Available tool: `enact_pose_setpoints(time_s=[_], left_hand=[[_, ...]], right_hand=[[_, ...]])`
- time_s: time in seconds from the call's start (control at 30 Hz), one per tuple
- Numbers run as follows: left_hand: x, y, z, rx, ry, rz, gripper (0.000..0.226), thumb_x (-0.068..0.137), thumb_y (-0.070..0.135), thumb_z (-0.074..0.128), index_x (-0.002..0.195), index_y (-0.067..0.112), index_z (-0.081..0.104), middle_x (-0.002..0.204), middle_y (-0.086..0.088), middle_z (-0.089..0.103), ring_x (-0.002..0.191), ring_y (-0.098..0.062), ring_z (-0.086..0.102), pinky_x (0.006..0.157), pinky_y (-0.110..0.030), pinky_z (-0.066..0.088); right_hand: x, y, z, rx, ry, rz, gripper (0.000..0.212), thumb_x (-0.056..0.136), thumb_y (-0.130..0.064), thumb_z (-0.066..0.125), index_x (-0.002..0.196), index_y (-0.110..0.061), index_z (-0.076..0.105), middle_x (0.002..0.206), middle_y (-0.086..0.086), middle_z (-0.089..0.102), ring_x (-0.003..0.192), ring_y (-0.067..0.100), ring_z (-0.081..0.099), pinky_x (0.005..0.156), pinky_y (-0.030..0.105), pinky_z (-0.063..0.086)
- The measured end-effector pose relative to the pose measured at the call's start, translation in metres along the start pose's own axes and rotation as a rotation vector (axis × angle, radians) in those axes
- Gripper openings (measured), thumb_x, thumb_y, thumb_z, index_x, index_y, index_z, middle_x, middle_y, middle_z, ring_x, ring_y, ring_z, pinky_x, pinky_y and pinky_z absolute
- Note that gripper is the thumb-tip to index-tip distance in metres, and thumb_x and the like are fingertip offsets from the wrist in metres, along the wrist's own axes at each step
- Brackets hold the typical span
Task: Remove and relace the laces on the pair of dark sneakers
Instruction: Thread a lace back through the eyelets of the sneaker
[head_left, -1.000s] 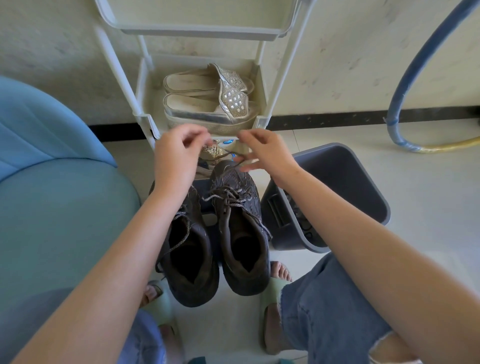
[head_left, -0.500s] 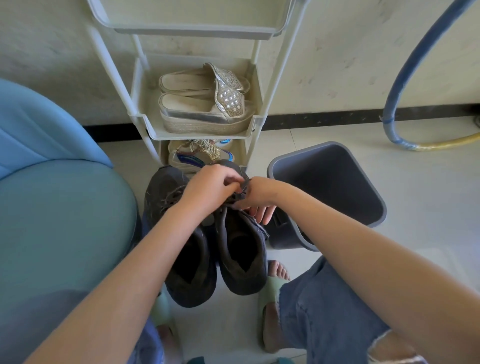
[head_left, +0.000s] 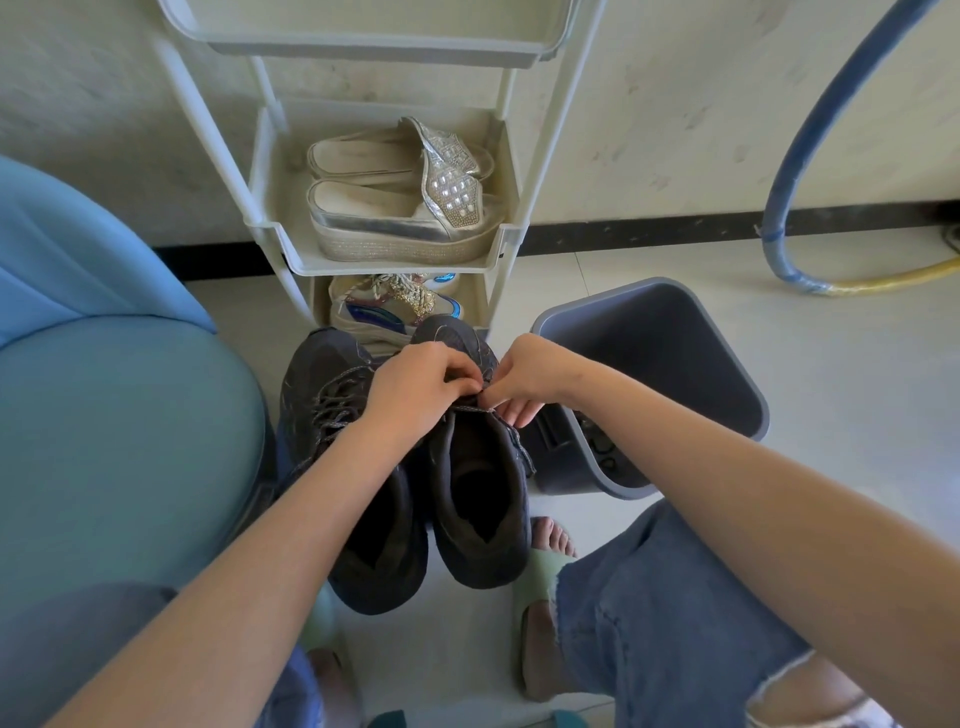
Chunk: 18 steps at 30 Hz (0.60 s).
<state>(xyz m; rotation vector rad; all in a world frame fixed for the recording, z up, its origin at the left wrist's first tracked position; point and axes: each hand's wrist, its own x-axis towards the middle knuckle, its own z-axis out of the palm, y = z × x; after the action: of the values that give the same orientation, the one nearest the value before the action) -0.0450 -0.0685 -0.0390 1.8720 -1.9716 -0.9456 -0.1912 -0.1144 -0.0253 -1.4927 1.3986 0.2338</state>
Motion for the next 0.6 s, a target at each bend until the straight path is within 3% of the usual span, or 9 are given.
enact_pose_setpoints(time_s=[0.23,0.4,0.5,0.6], left_hand=[[0.006,0.0,0.004,0.06,0.008,0.017,0.011,0.087,0.026,0.064,0.09,0.032,0.073,0.091,0.01,0.057,0.096,-0.017,0.057,0.074,-0.03,0.041],[0.006,-0.001,0.002,-0.013,0.042,0.05,0.009,0.087,0.025,0.063,0.089,0.028,0.071,0.094,0.004,0.062,0.095,-0.017,0.057,0.08,-0.033,0.044],[0.002,0.004,0.003,0.072,0.173,0.085,0.01,0.089,0.025,0.061,0.095,0.022,0.068,0.099,0.002,0.058,0.104,-0.018,0.045,0.086,-0.029,0.035],[-0.005,0.012,0.002,0.049,0.289,0.074,0.009,0.09,0.022,0.06,0.093,0.015,0.065,0.092,-0.001,0.062,0.094,-0.02,0.049,0.079,-0.032,0.039]], right_hand=[[-0.001,0.005,-0.004,0.08,-0.009,-0.069,0.019,0.085,-0.012,0.071,0.097,0.003,0.071,0.078,0.013,0.071,0.071,0.02,0.07,0.071,0.029,0.06],[0.001,0.004,-0.009,0.07,0.069,-0.113,0.012,0.084,-0.011,0.071,0.089,0.0,0.07,0.062,0.003,0.067,0.057,0.012,0.066,0.07,0.021,0.058],[0.001,0.002,-0.014,0.14,0.056,-0.118,0.007,0.085,-0.006,0.069,0.087,0.001,0.069,0.059,0.003,0.068,0.057,0.013,0.067,0.074,0.028,0.06],[-0.001,0.002,-0.017,0.226,0.044,-0.111,0.004,0.086,-0.003,0.067,0.085,0.001,0.068,0.063,0.008,0.069,0.06,0.017,0.067,0.077,0.032,0.06]])
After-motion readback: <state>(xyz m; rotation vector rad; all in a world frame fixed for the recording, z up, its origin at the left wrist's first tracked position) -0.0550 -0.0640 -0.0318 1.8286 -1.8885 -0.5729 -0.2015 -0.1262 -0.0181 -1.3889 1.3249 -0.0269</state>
